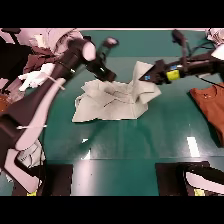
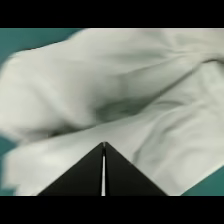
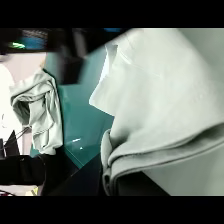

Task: Fold the shirts.

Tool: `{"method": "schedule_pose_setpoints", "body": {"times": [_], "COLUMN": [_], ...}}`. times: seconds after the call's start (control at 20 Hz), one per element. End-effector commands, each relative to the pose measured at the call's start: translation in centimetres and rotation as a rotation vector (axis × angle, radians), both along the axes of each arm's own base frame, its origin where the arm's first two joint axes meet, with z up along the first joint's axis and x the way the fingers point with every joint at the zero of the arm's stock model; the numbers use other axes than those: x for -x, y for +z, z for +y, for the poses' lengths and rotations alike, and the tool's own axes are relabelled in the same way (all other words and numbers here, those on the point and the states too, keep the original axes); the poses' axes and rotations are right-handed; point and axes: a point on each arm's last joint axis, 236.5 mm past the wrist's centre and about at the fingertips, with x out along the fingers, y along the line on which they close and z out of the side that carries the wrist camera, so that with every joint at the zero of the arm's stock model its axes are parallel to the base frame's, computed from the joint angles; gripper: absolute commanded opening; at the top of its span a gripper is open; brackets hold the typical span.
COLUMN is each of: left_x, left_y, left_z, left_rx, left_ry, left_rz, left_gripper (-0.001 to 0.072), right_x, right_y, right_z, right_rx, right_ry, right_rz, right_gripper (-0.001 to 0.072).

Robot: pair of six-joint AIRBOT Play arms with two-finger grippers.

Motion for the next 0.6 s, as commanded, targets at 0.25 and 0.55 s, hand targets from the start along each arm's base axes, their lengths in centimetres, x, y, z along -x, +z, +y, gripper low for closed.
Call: {"method": "schedule_pose_setpoints", "body": {"times": [0.25, 0.55], "left_x": [3.6, 5.2], "left_y": [11.9, 12.5], "left_z": [18.4, 18.3], "left_rx": [-0.135, -0.12], "left_ry": [0.403, 0.393], "left_rz": [-0.103, -0.079], "left_gripper": [0.0023, 0.0024], "right_x": [-1.5, -0.4], "right_y": [-7.8, -13.7], "right_z": [19.2, 28.7], "right_rx": [-0.012, -0.043], "right_ry": [0.103, 0.197], "right_rz": [0.076, 0.131], "right_gripper": [0.0014, 0.0092]}}
